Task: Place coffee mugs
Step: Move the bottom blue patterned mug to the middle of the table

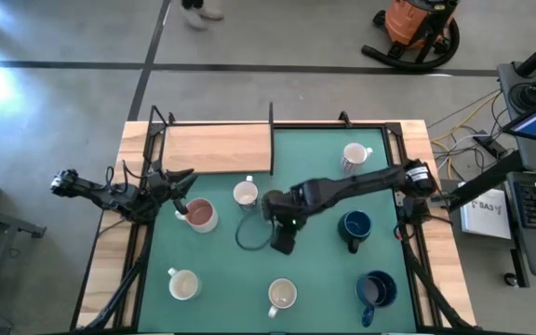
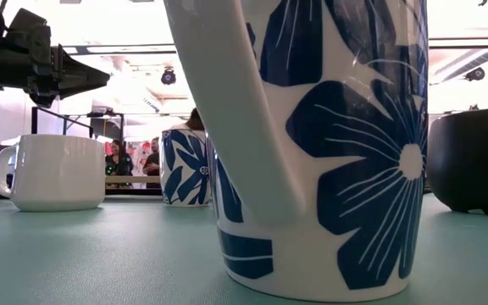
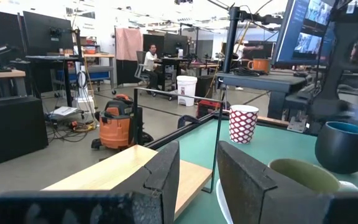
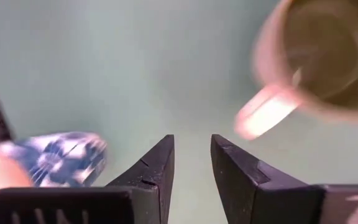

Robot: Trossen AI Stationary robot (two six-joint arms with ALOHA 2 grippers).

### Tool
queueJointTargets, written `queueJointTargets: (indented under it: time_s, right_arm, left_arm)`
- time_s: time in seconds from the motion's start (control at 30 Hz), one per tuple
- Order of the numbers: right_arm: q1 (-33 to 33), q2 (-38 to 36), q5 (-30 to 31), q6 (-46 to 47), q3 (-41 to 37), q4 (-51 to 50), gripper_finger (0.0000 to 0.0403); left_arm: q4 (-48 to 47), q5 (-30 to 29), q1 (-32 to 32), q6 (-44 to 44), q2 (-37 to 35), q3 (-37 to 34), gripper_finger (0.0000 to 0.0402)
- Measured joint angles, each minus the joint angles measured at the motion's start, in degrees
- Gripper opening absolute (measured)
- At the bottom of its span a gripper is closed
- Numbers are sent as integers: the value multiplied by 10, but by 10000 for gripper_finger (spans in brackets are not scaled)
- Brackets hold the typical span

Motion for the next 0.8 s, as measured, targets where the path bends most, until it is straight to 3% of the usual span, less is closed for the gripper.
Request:
queueJointTargets:
  time_s: [0.37, 0.53, 0.8]
  right_arm:
    - [123, 1, 6, 91, -10, 36, 104]
    - [164, 1, 37, 131, -10, 89, 111]
    - [187, 4, 97, 161, -15, 87, 116]
  left_arm:
    - [0, 0, 0, 0, 0, 0, 91]
    - [0, 0, 0, 0, 0, 0, 91]
    - [0, 0, 0, 0, 0, 0, 91]
